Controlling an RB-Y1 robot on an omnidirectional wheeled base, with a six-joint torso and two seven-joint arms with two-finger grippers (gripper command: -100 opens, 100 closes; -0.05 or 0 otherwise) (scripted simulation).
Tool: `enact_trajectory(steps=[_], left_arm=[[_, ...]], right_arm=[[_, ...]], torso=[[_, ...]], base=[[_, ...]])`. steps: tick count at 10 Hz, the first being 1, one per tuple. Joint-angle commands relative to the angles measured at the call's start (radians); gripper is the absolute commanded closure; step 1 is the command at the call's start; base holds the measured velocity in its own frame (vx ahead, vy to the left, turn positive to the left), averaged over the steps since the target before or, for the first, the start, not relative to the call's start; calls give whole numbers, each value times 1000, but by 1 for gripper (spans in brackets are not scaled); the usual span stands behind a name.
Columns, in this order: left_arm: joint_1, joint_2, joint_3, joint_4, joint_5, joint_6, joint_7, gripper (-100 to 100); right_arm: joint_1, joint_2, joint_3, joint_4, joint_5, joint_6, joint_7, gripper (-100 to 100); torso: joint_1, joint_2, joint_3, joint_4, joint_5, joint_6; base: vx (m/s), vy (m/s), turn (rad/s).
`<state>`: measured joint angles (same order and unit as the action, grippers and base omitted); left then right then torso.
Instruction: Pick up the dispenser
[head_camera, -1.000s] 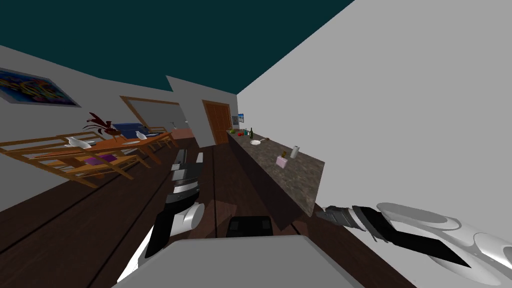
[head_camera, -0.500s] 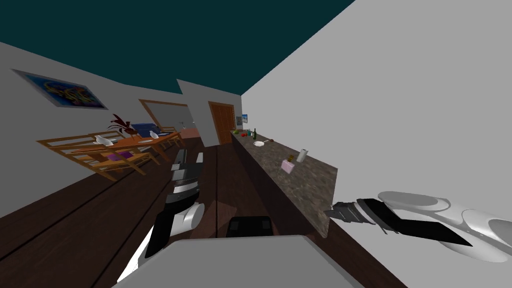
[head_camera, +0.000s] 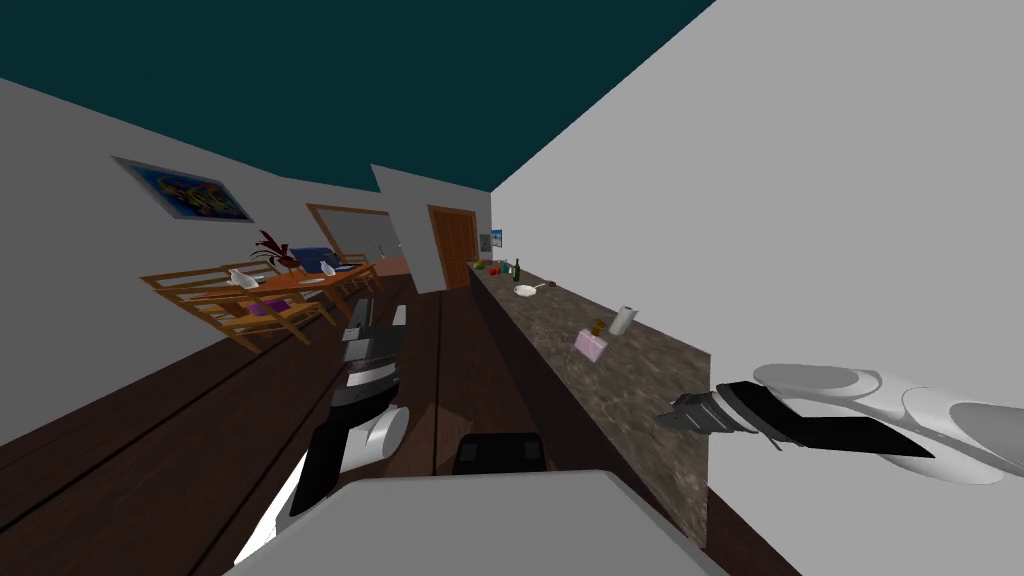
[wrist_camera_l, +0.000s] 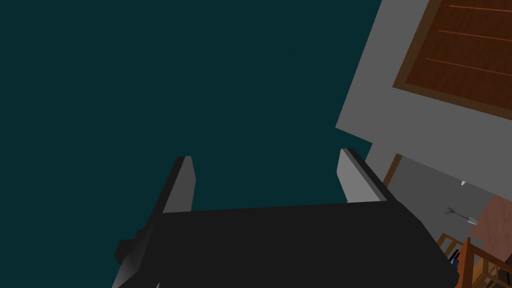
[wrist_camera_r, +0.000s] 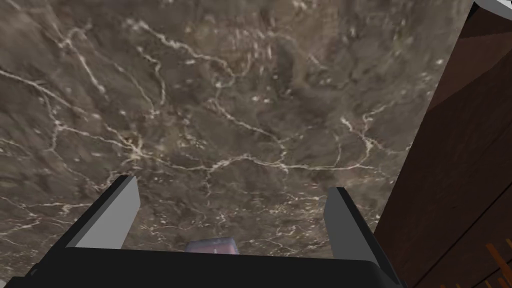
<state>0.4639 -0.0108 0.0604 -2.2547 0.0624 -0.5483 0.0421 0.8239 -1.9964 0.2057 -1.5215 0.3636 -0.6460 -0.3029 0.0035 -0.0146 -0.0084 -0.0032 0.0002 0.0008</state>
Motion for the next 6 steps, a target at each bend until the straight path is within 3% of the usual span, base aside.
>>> enact_trajectory(steps=[1, 4, 6], left_arm=[[0, 0, 0, 0, 0, 0, 0, 0], [0, 0, 0, 0, 0, 0, 0, 0], [0, 0, 0, 0, 0, 0, 0, 0]], right_arm=[[-4, -36, -11, 23, 22, -17, -21, -100], [-16, -103, -40, 47, 15, -32, -22, -100], [-24, -112, -51, 47, 11, -34, -22, -100]], torso=[[0, 0, 0, 0, 0, 0], [2, -4, -2, -1, 0, -1], [2, -4, -3, -1, 0, 0]], base=[[156, 34, 128], [244, 54, 209], [176, 52, 92]])
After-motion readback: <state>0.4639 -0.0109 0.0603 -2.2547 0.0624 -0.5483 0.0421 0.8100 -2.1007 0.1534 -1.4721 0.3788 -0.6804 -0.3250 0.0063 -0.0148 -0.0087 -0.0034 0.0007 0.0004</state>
